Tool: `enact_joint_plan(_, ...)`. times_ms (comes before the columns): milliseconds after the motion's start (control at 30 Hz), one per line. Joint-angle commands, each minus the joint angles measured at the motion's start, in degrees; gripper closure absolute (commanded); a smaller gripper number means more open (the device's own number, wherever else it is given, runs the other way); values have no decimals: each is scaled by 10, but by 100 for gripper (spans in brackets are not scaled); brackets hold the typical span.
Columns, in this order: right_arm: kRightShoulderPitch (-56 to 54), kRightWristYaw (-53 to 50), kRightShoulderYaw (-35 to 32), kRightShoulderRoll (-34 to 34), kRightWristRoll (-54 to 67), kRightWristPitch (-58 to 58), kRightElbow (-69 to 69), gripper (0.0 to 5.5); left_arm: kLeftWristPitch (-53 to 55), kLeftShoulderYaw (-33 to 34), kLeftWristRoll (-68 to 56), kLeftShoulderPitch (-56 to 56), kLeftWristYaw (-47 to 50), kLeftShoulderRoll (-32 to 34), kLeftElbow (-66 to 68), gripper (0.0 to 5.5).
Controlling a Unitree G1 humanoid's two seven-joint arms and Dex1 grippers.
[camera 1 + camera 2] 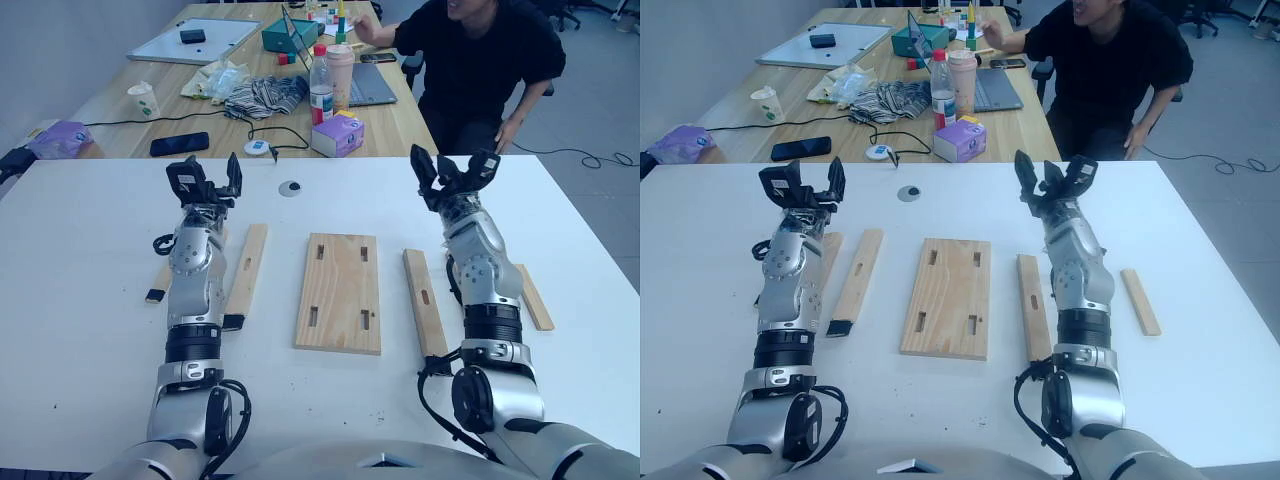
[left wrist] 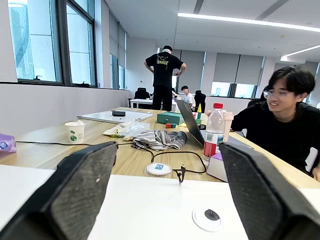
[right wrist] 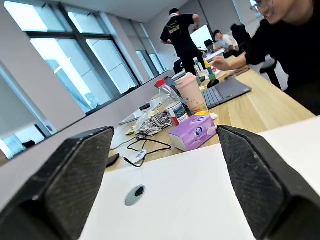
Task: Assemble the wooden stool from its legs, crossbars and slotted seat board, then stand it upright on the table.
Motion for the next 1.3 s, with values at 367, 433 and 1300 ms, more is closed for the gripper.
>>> enact_joint_plan(367, 51, -5, 62, -19, -81, -27, -37, 171, 29, -3, -36, 3, -5, -18, -25, 175)
enact_joint_plan(433, 74, 19, 86, -22, -89, -34, -61, 171, 47, -6, -48, 13, -12, -21, -41, 175)
enact_joint_plan(1300, 75, 33, 122, -43, -148, -117, -49, 190, 24, -19, -9, 6, -7, -20, -23, 180)
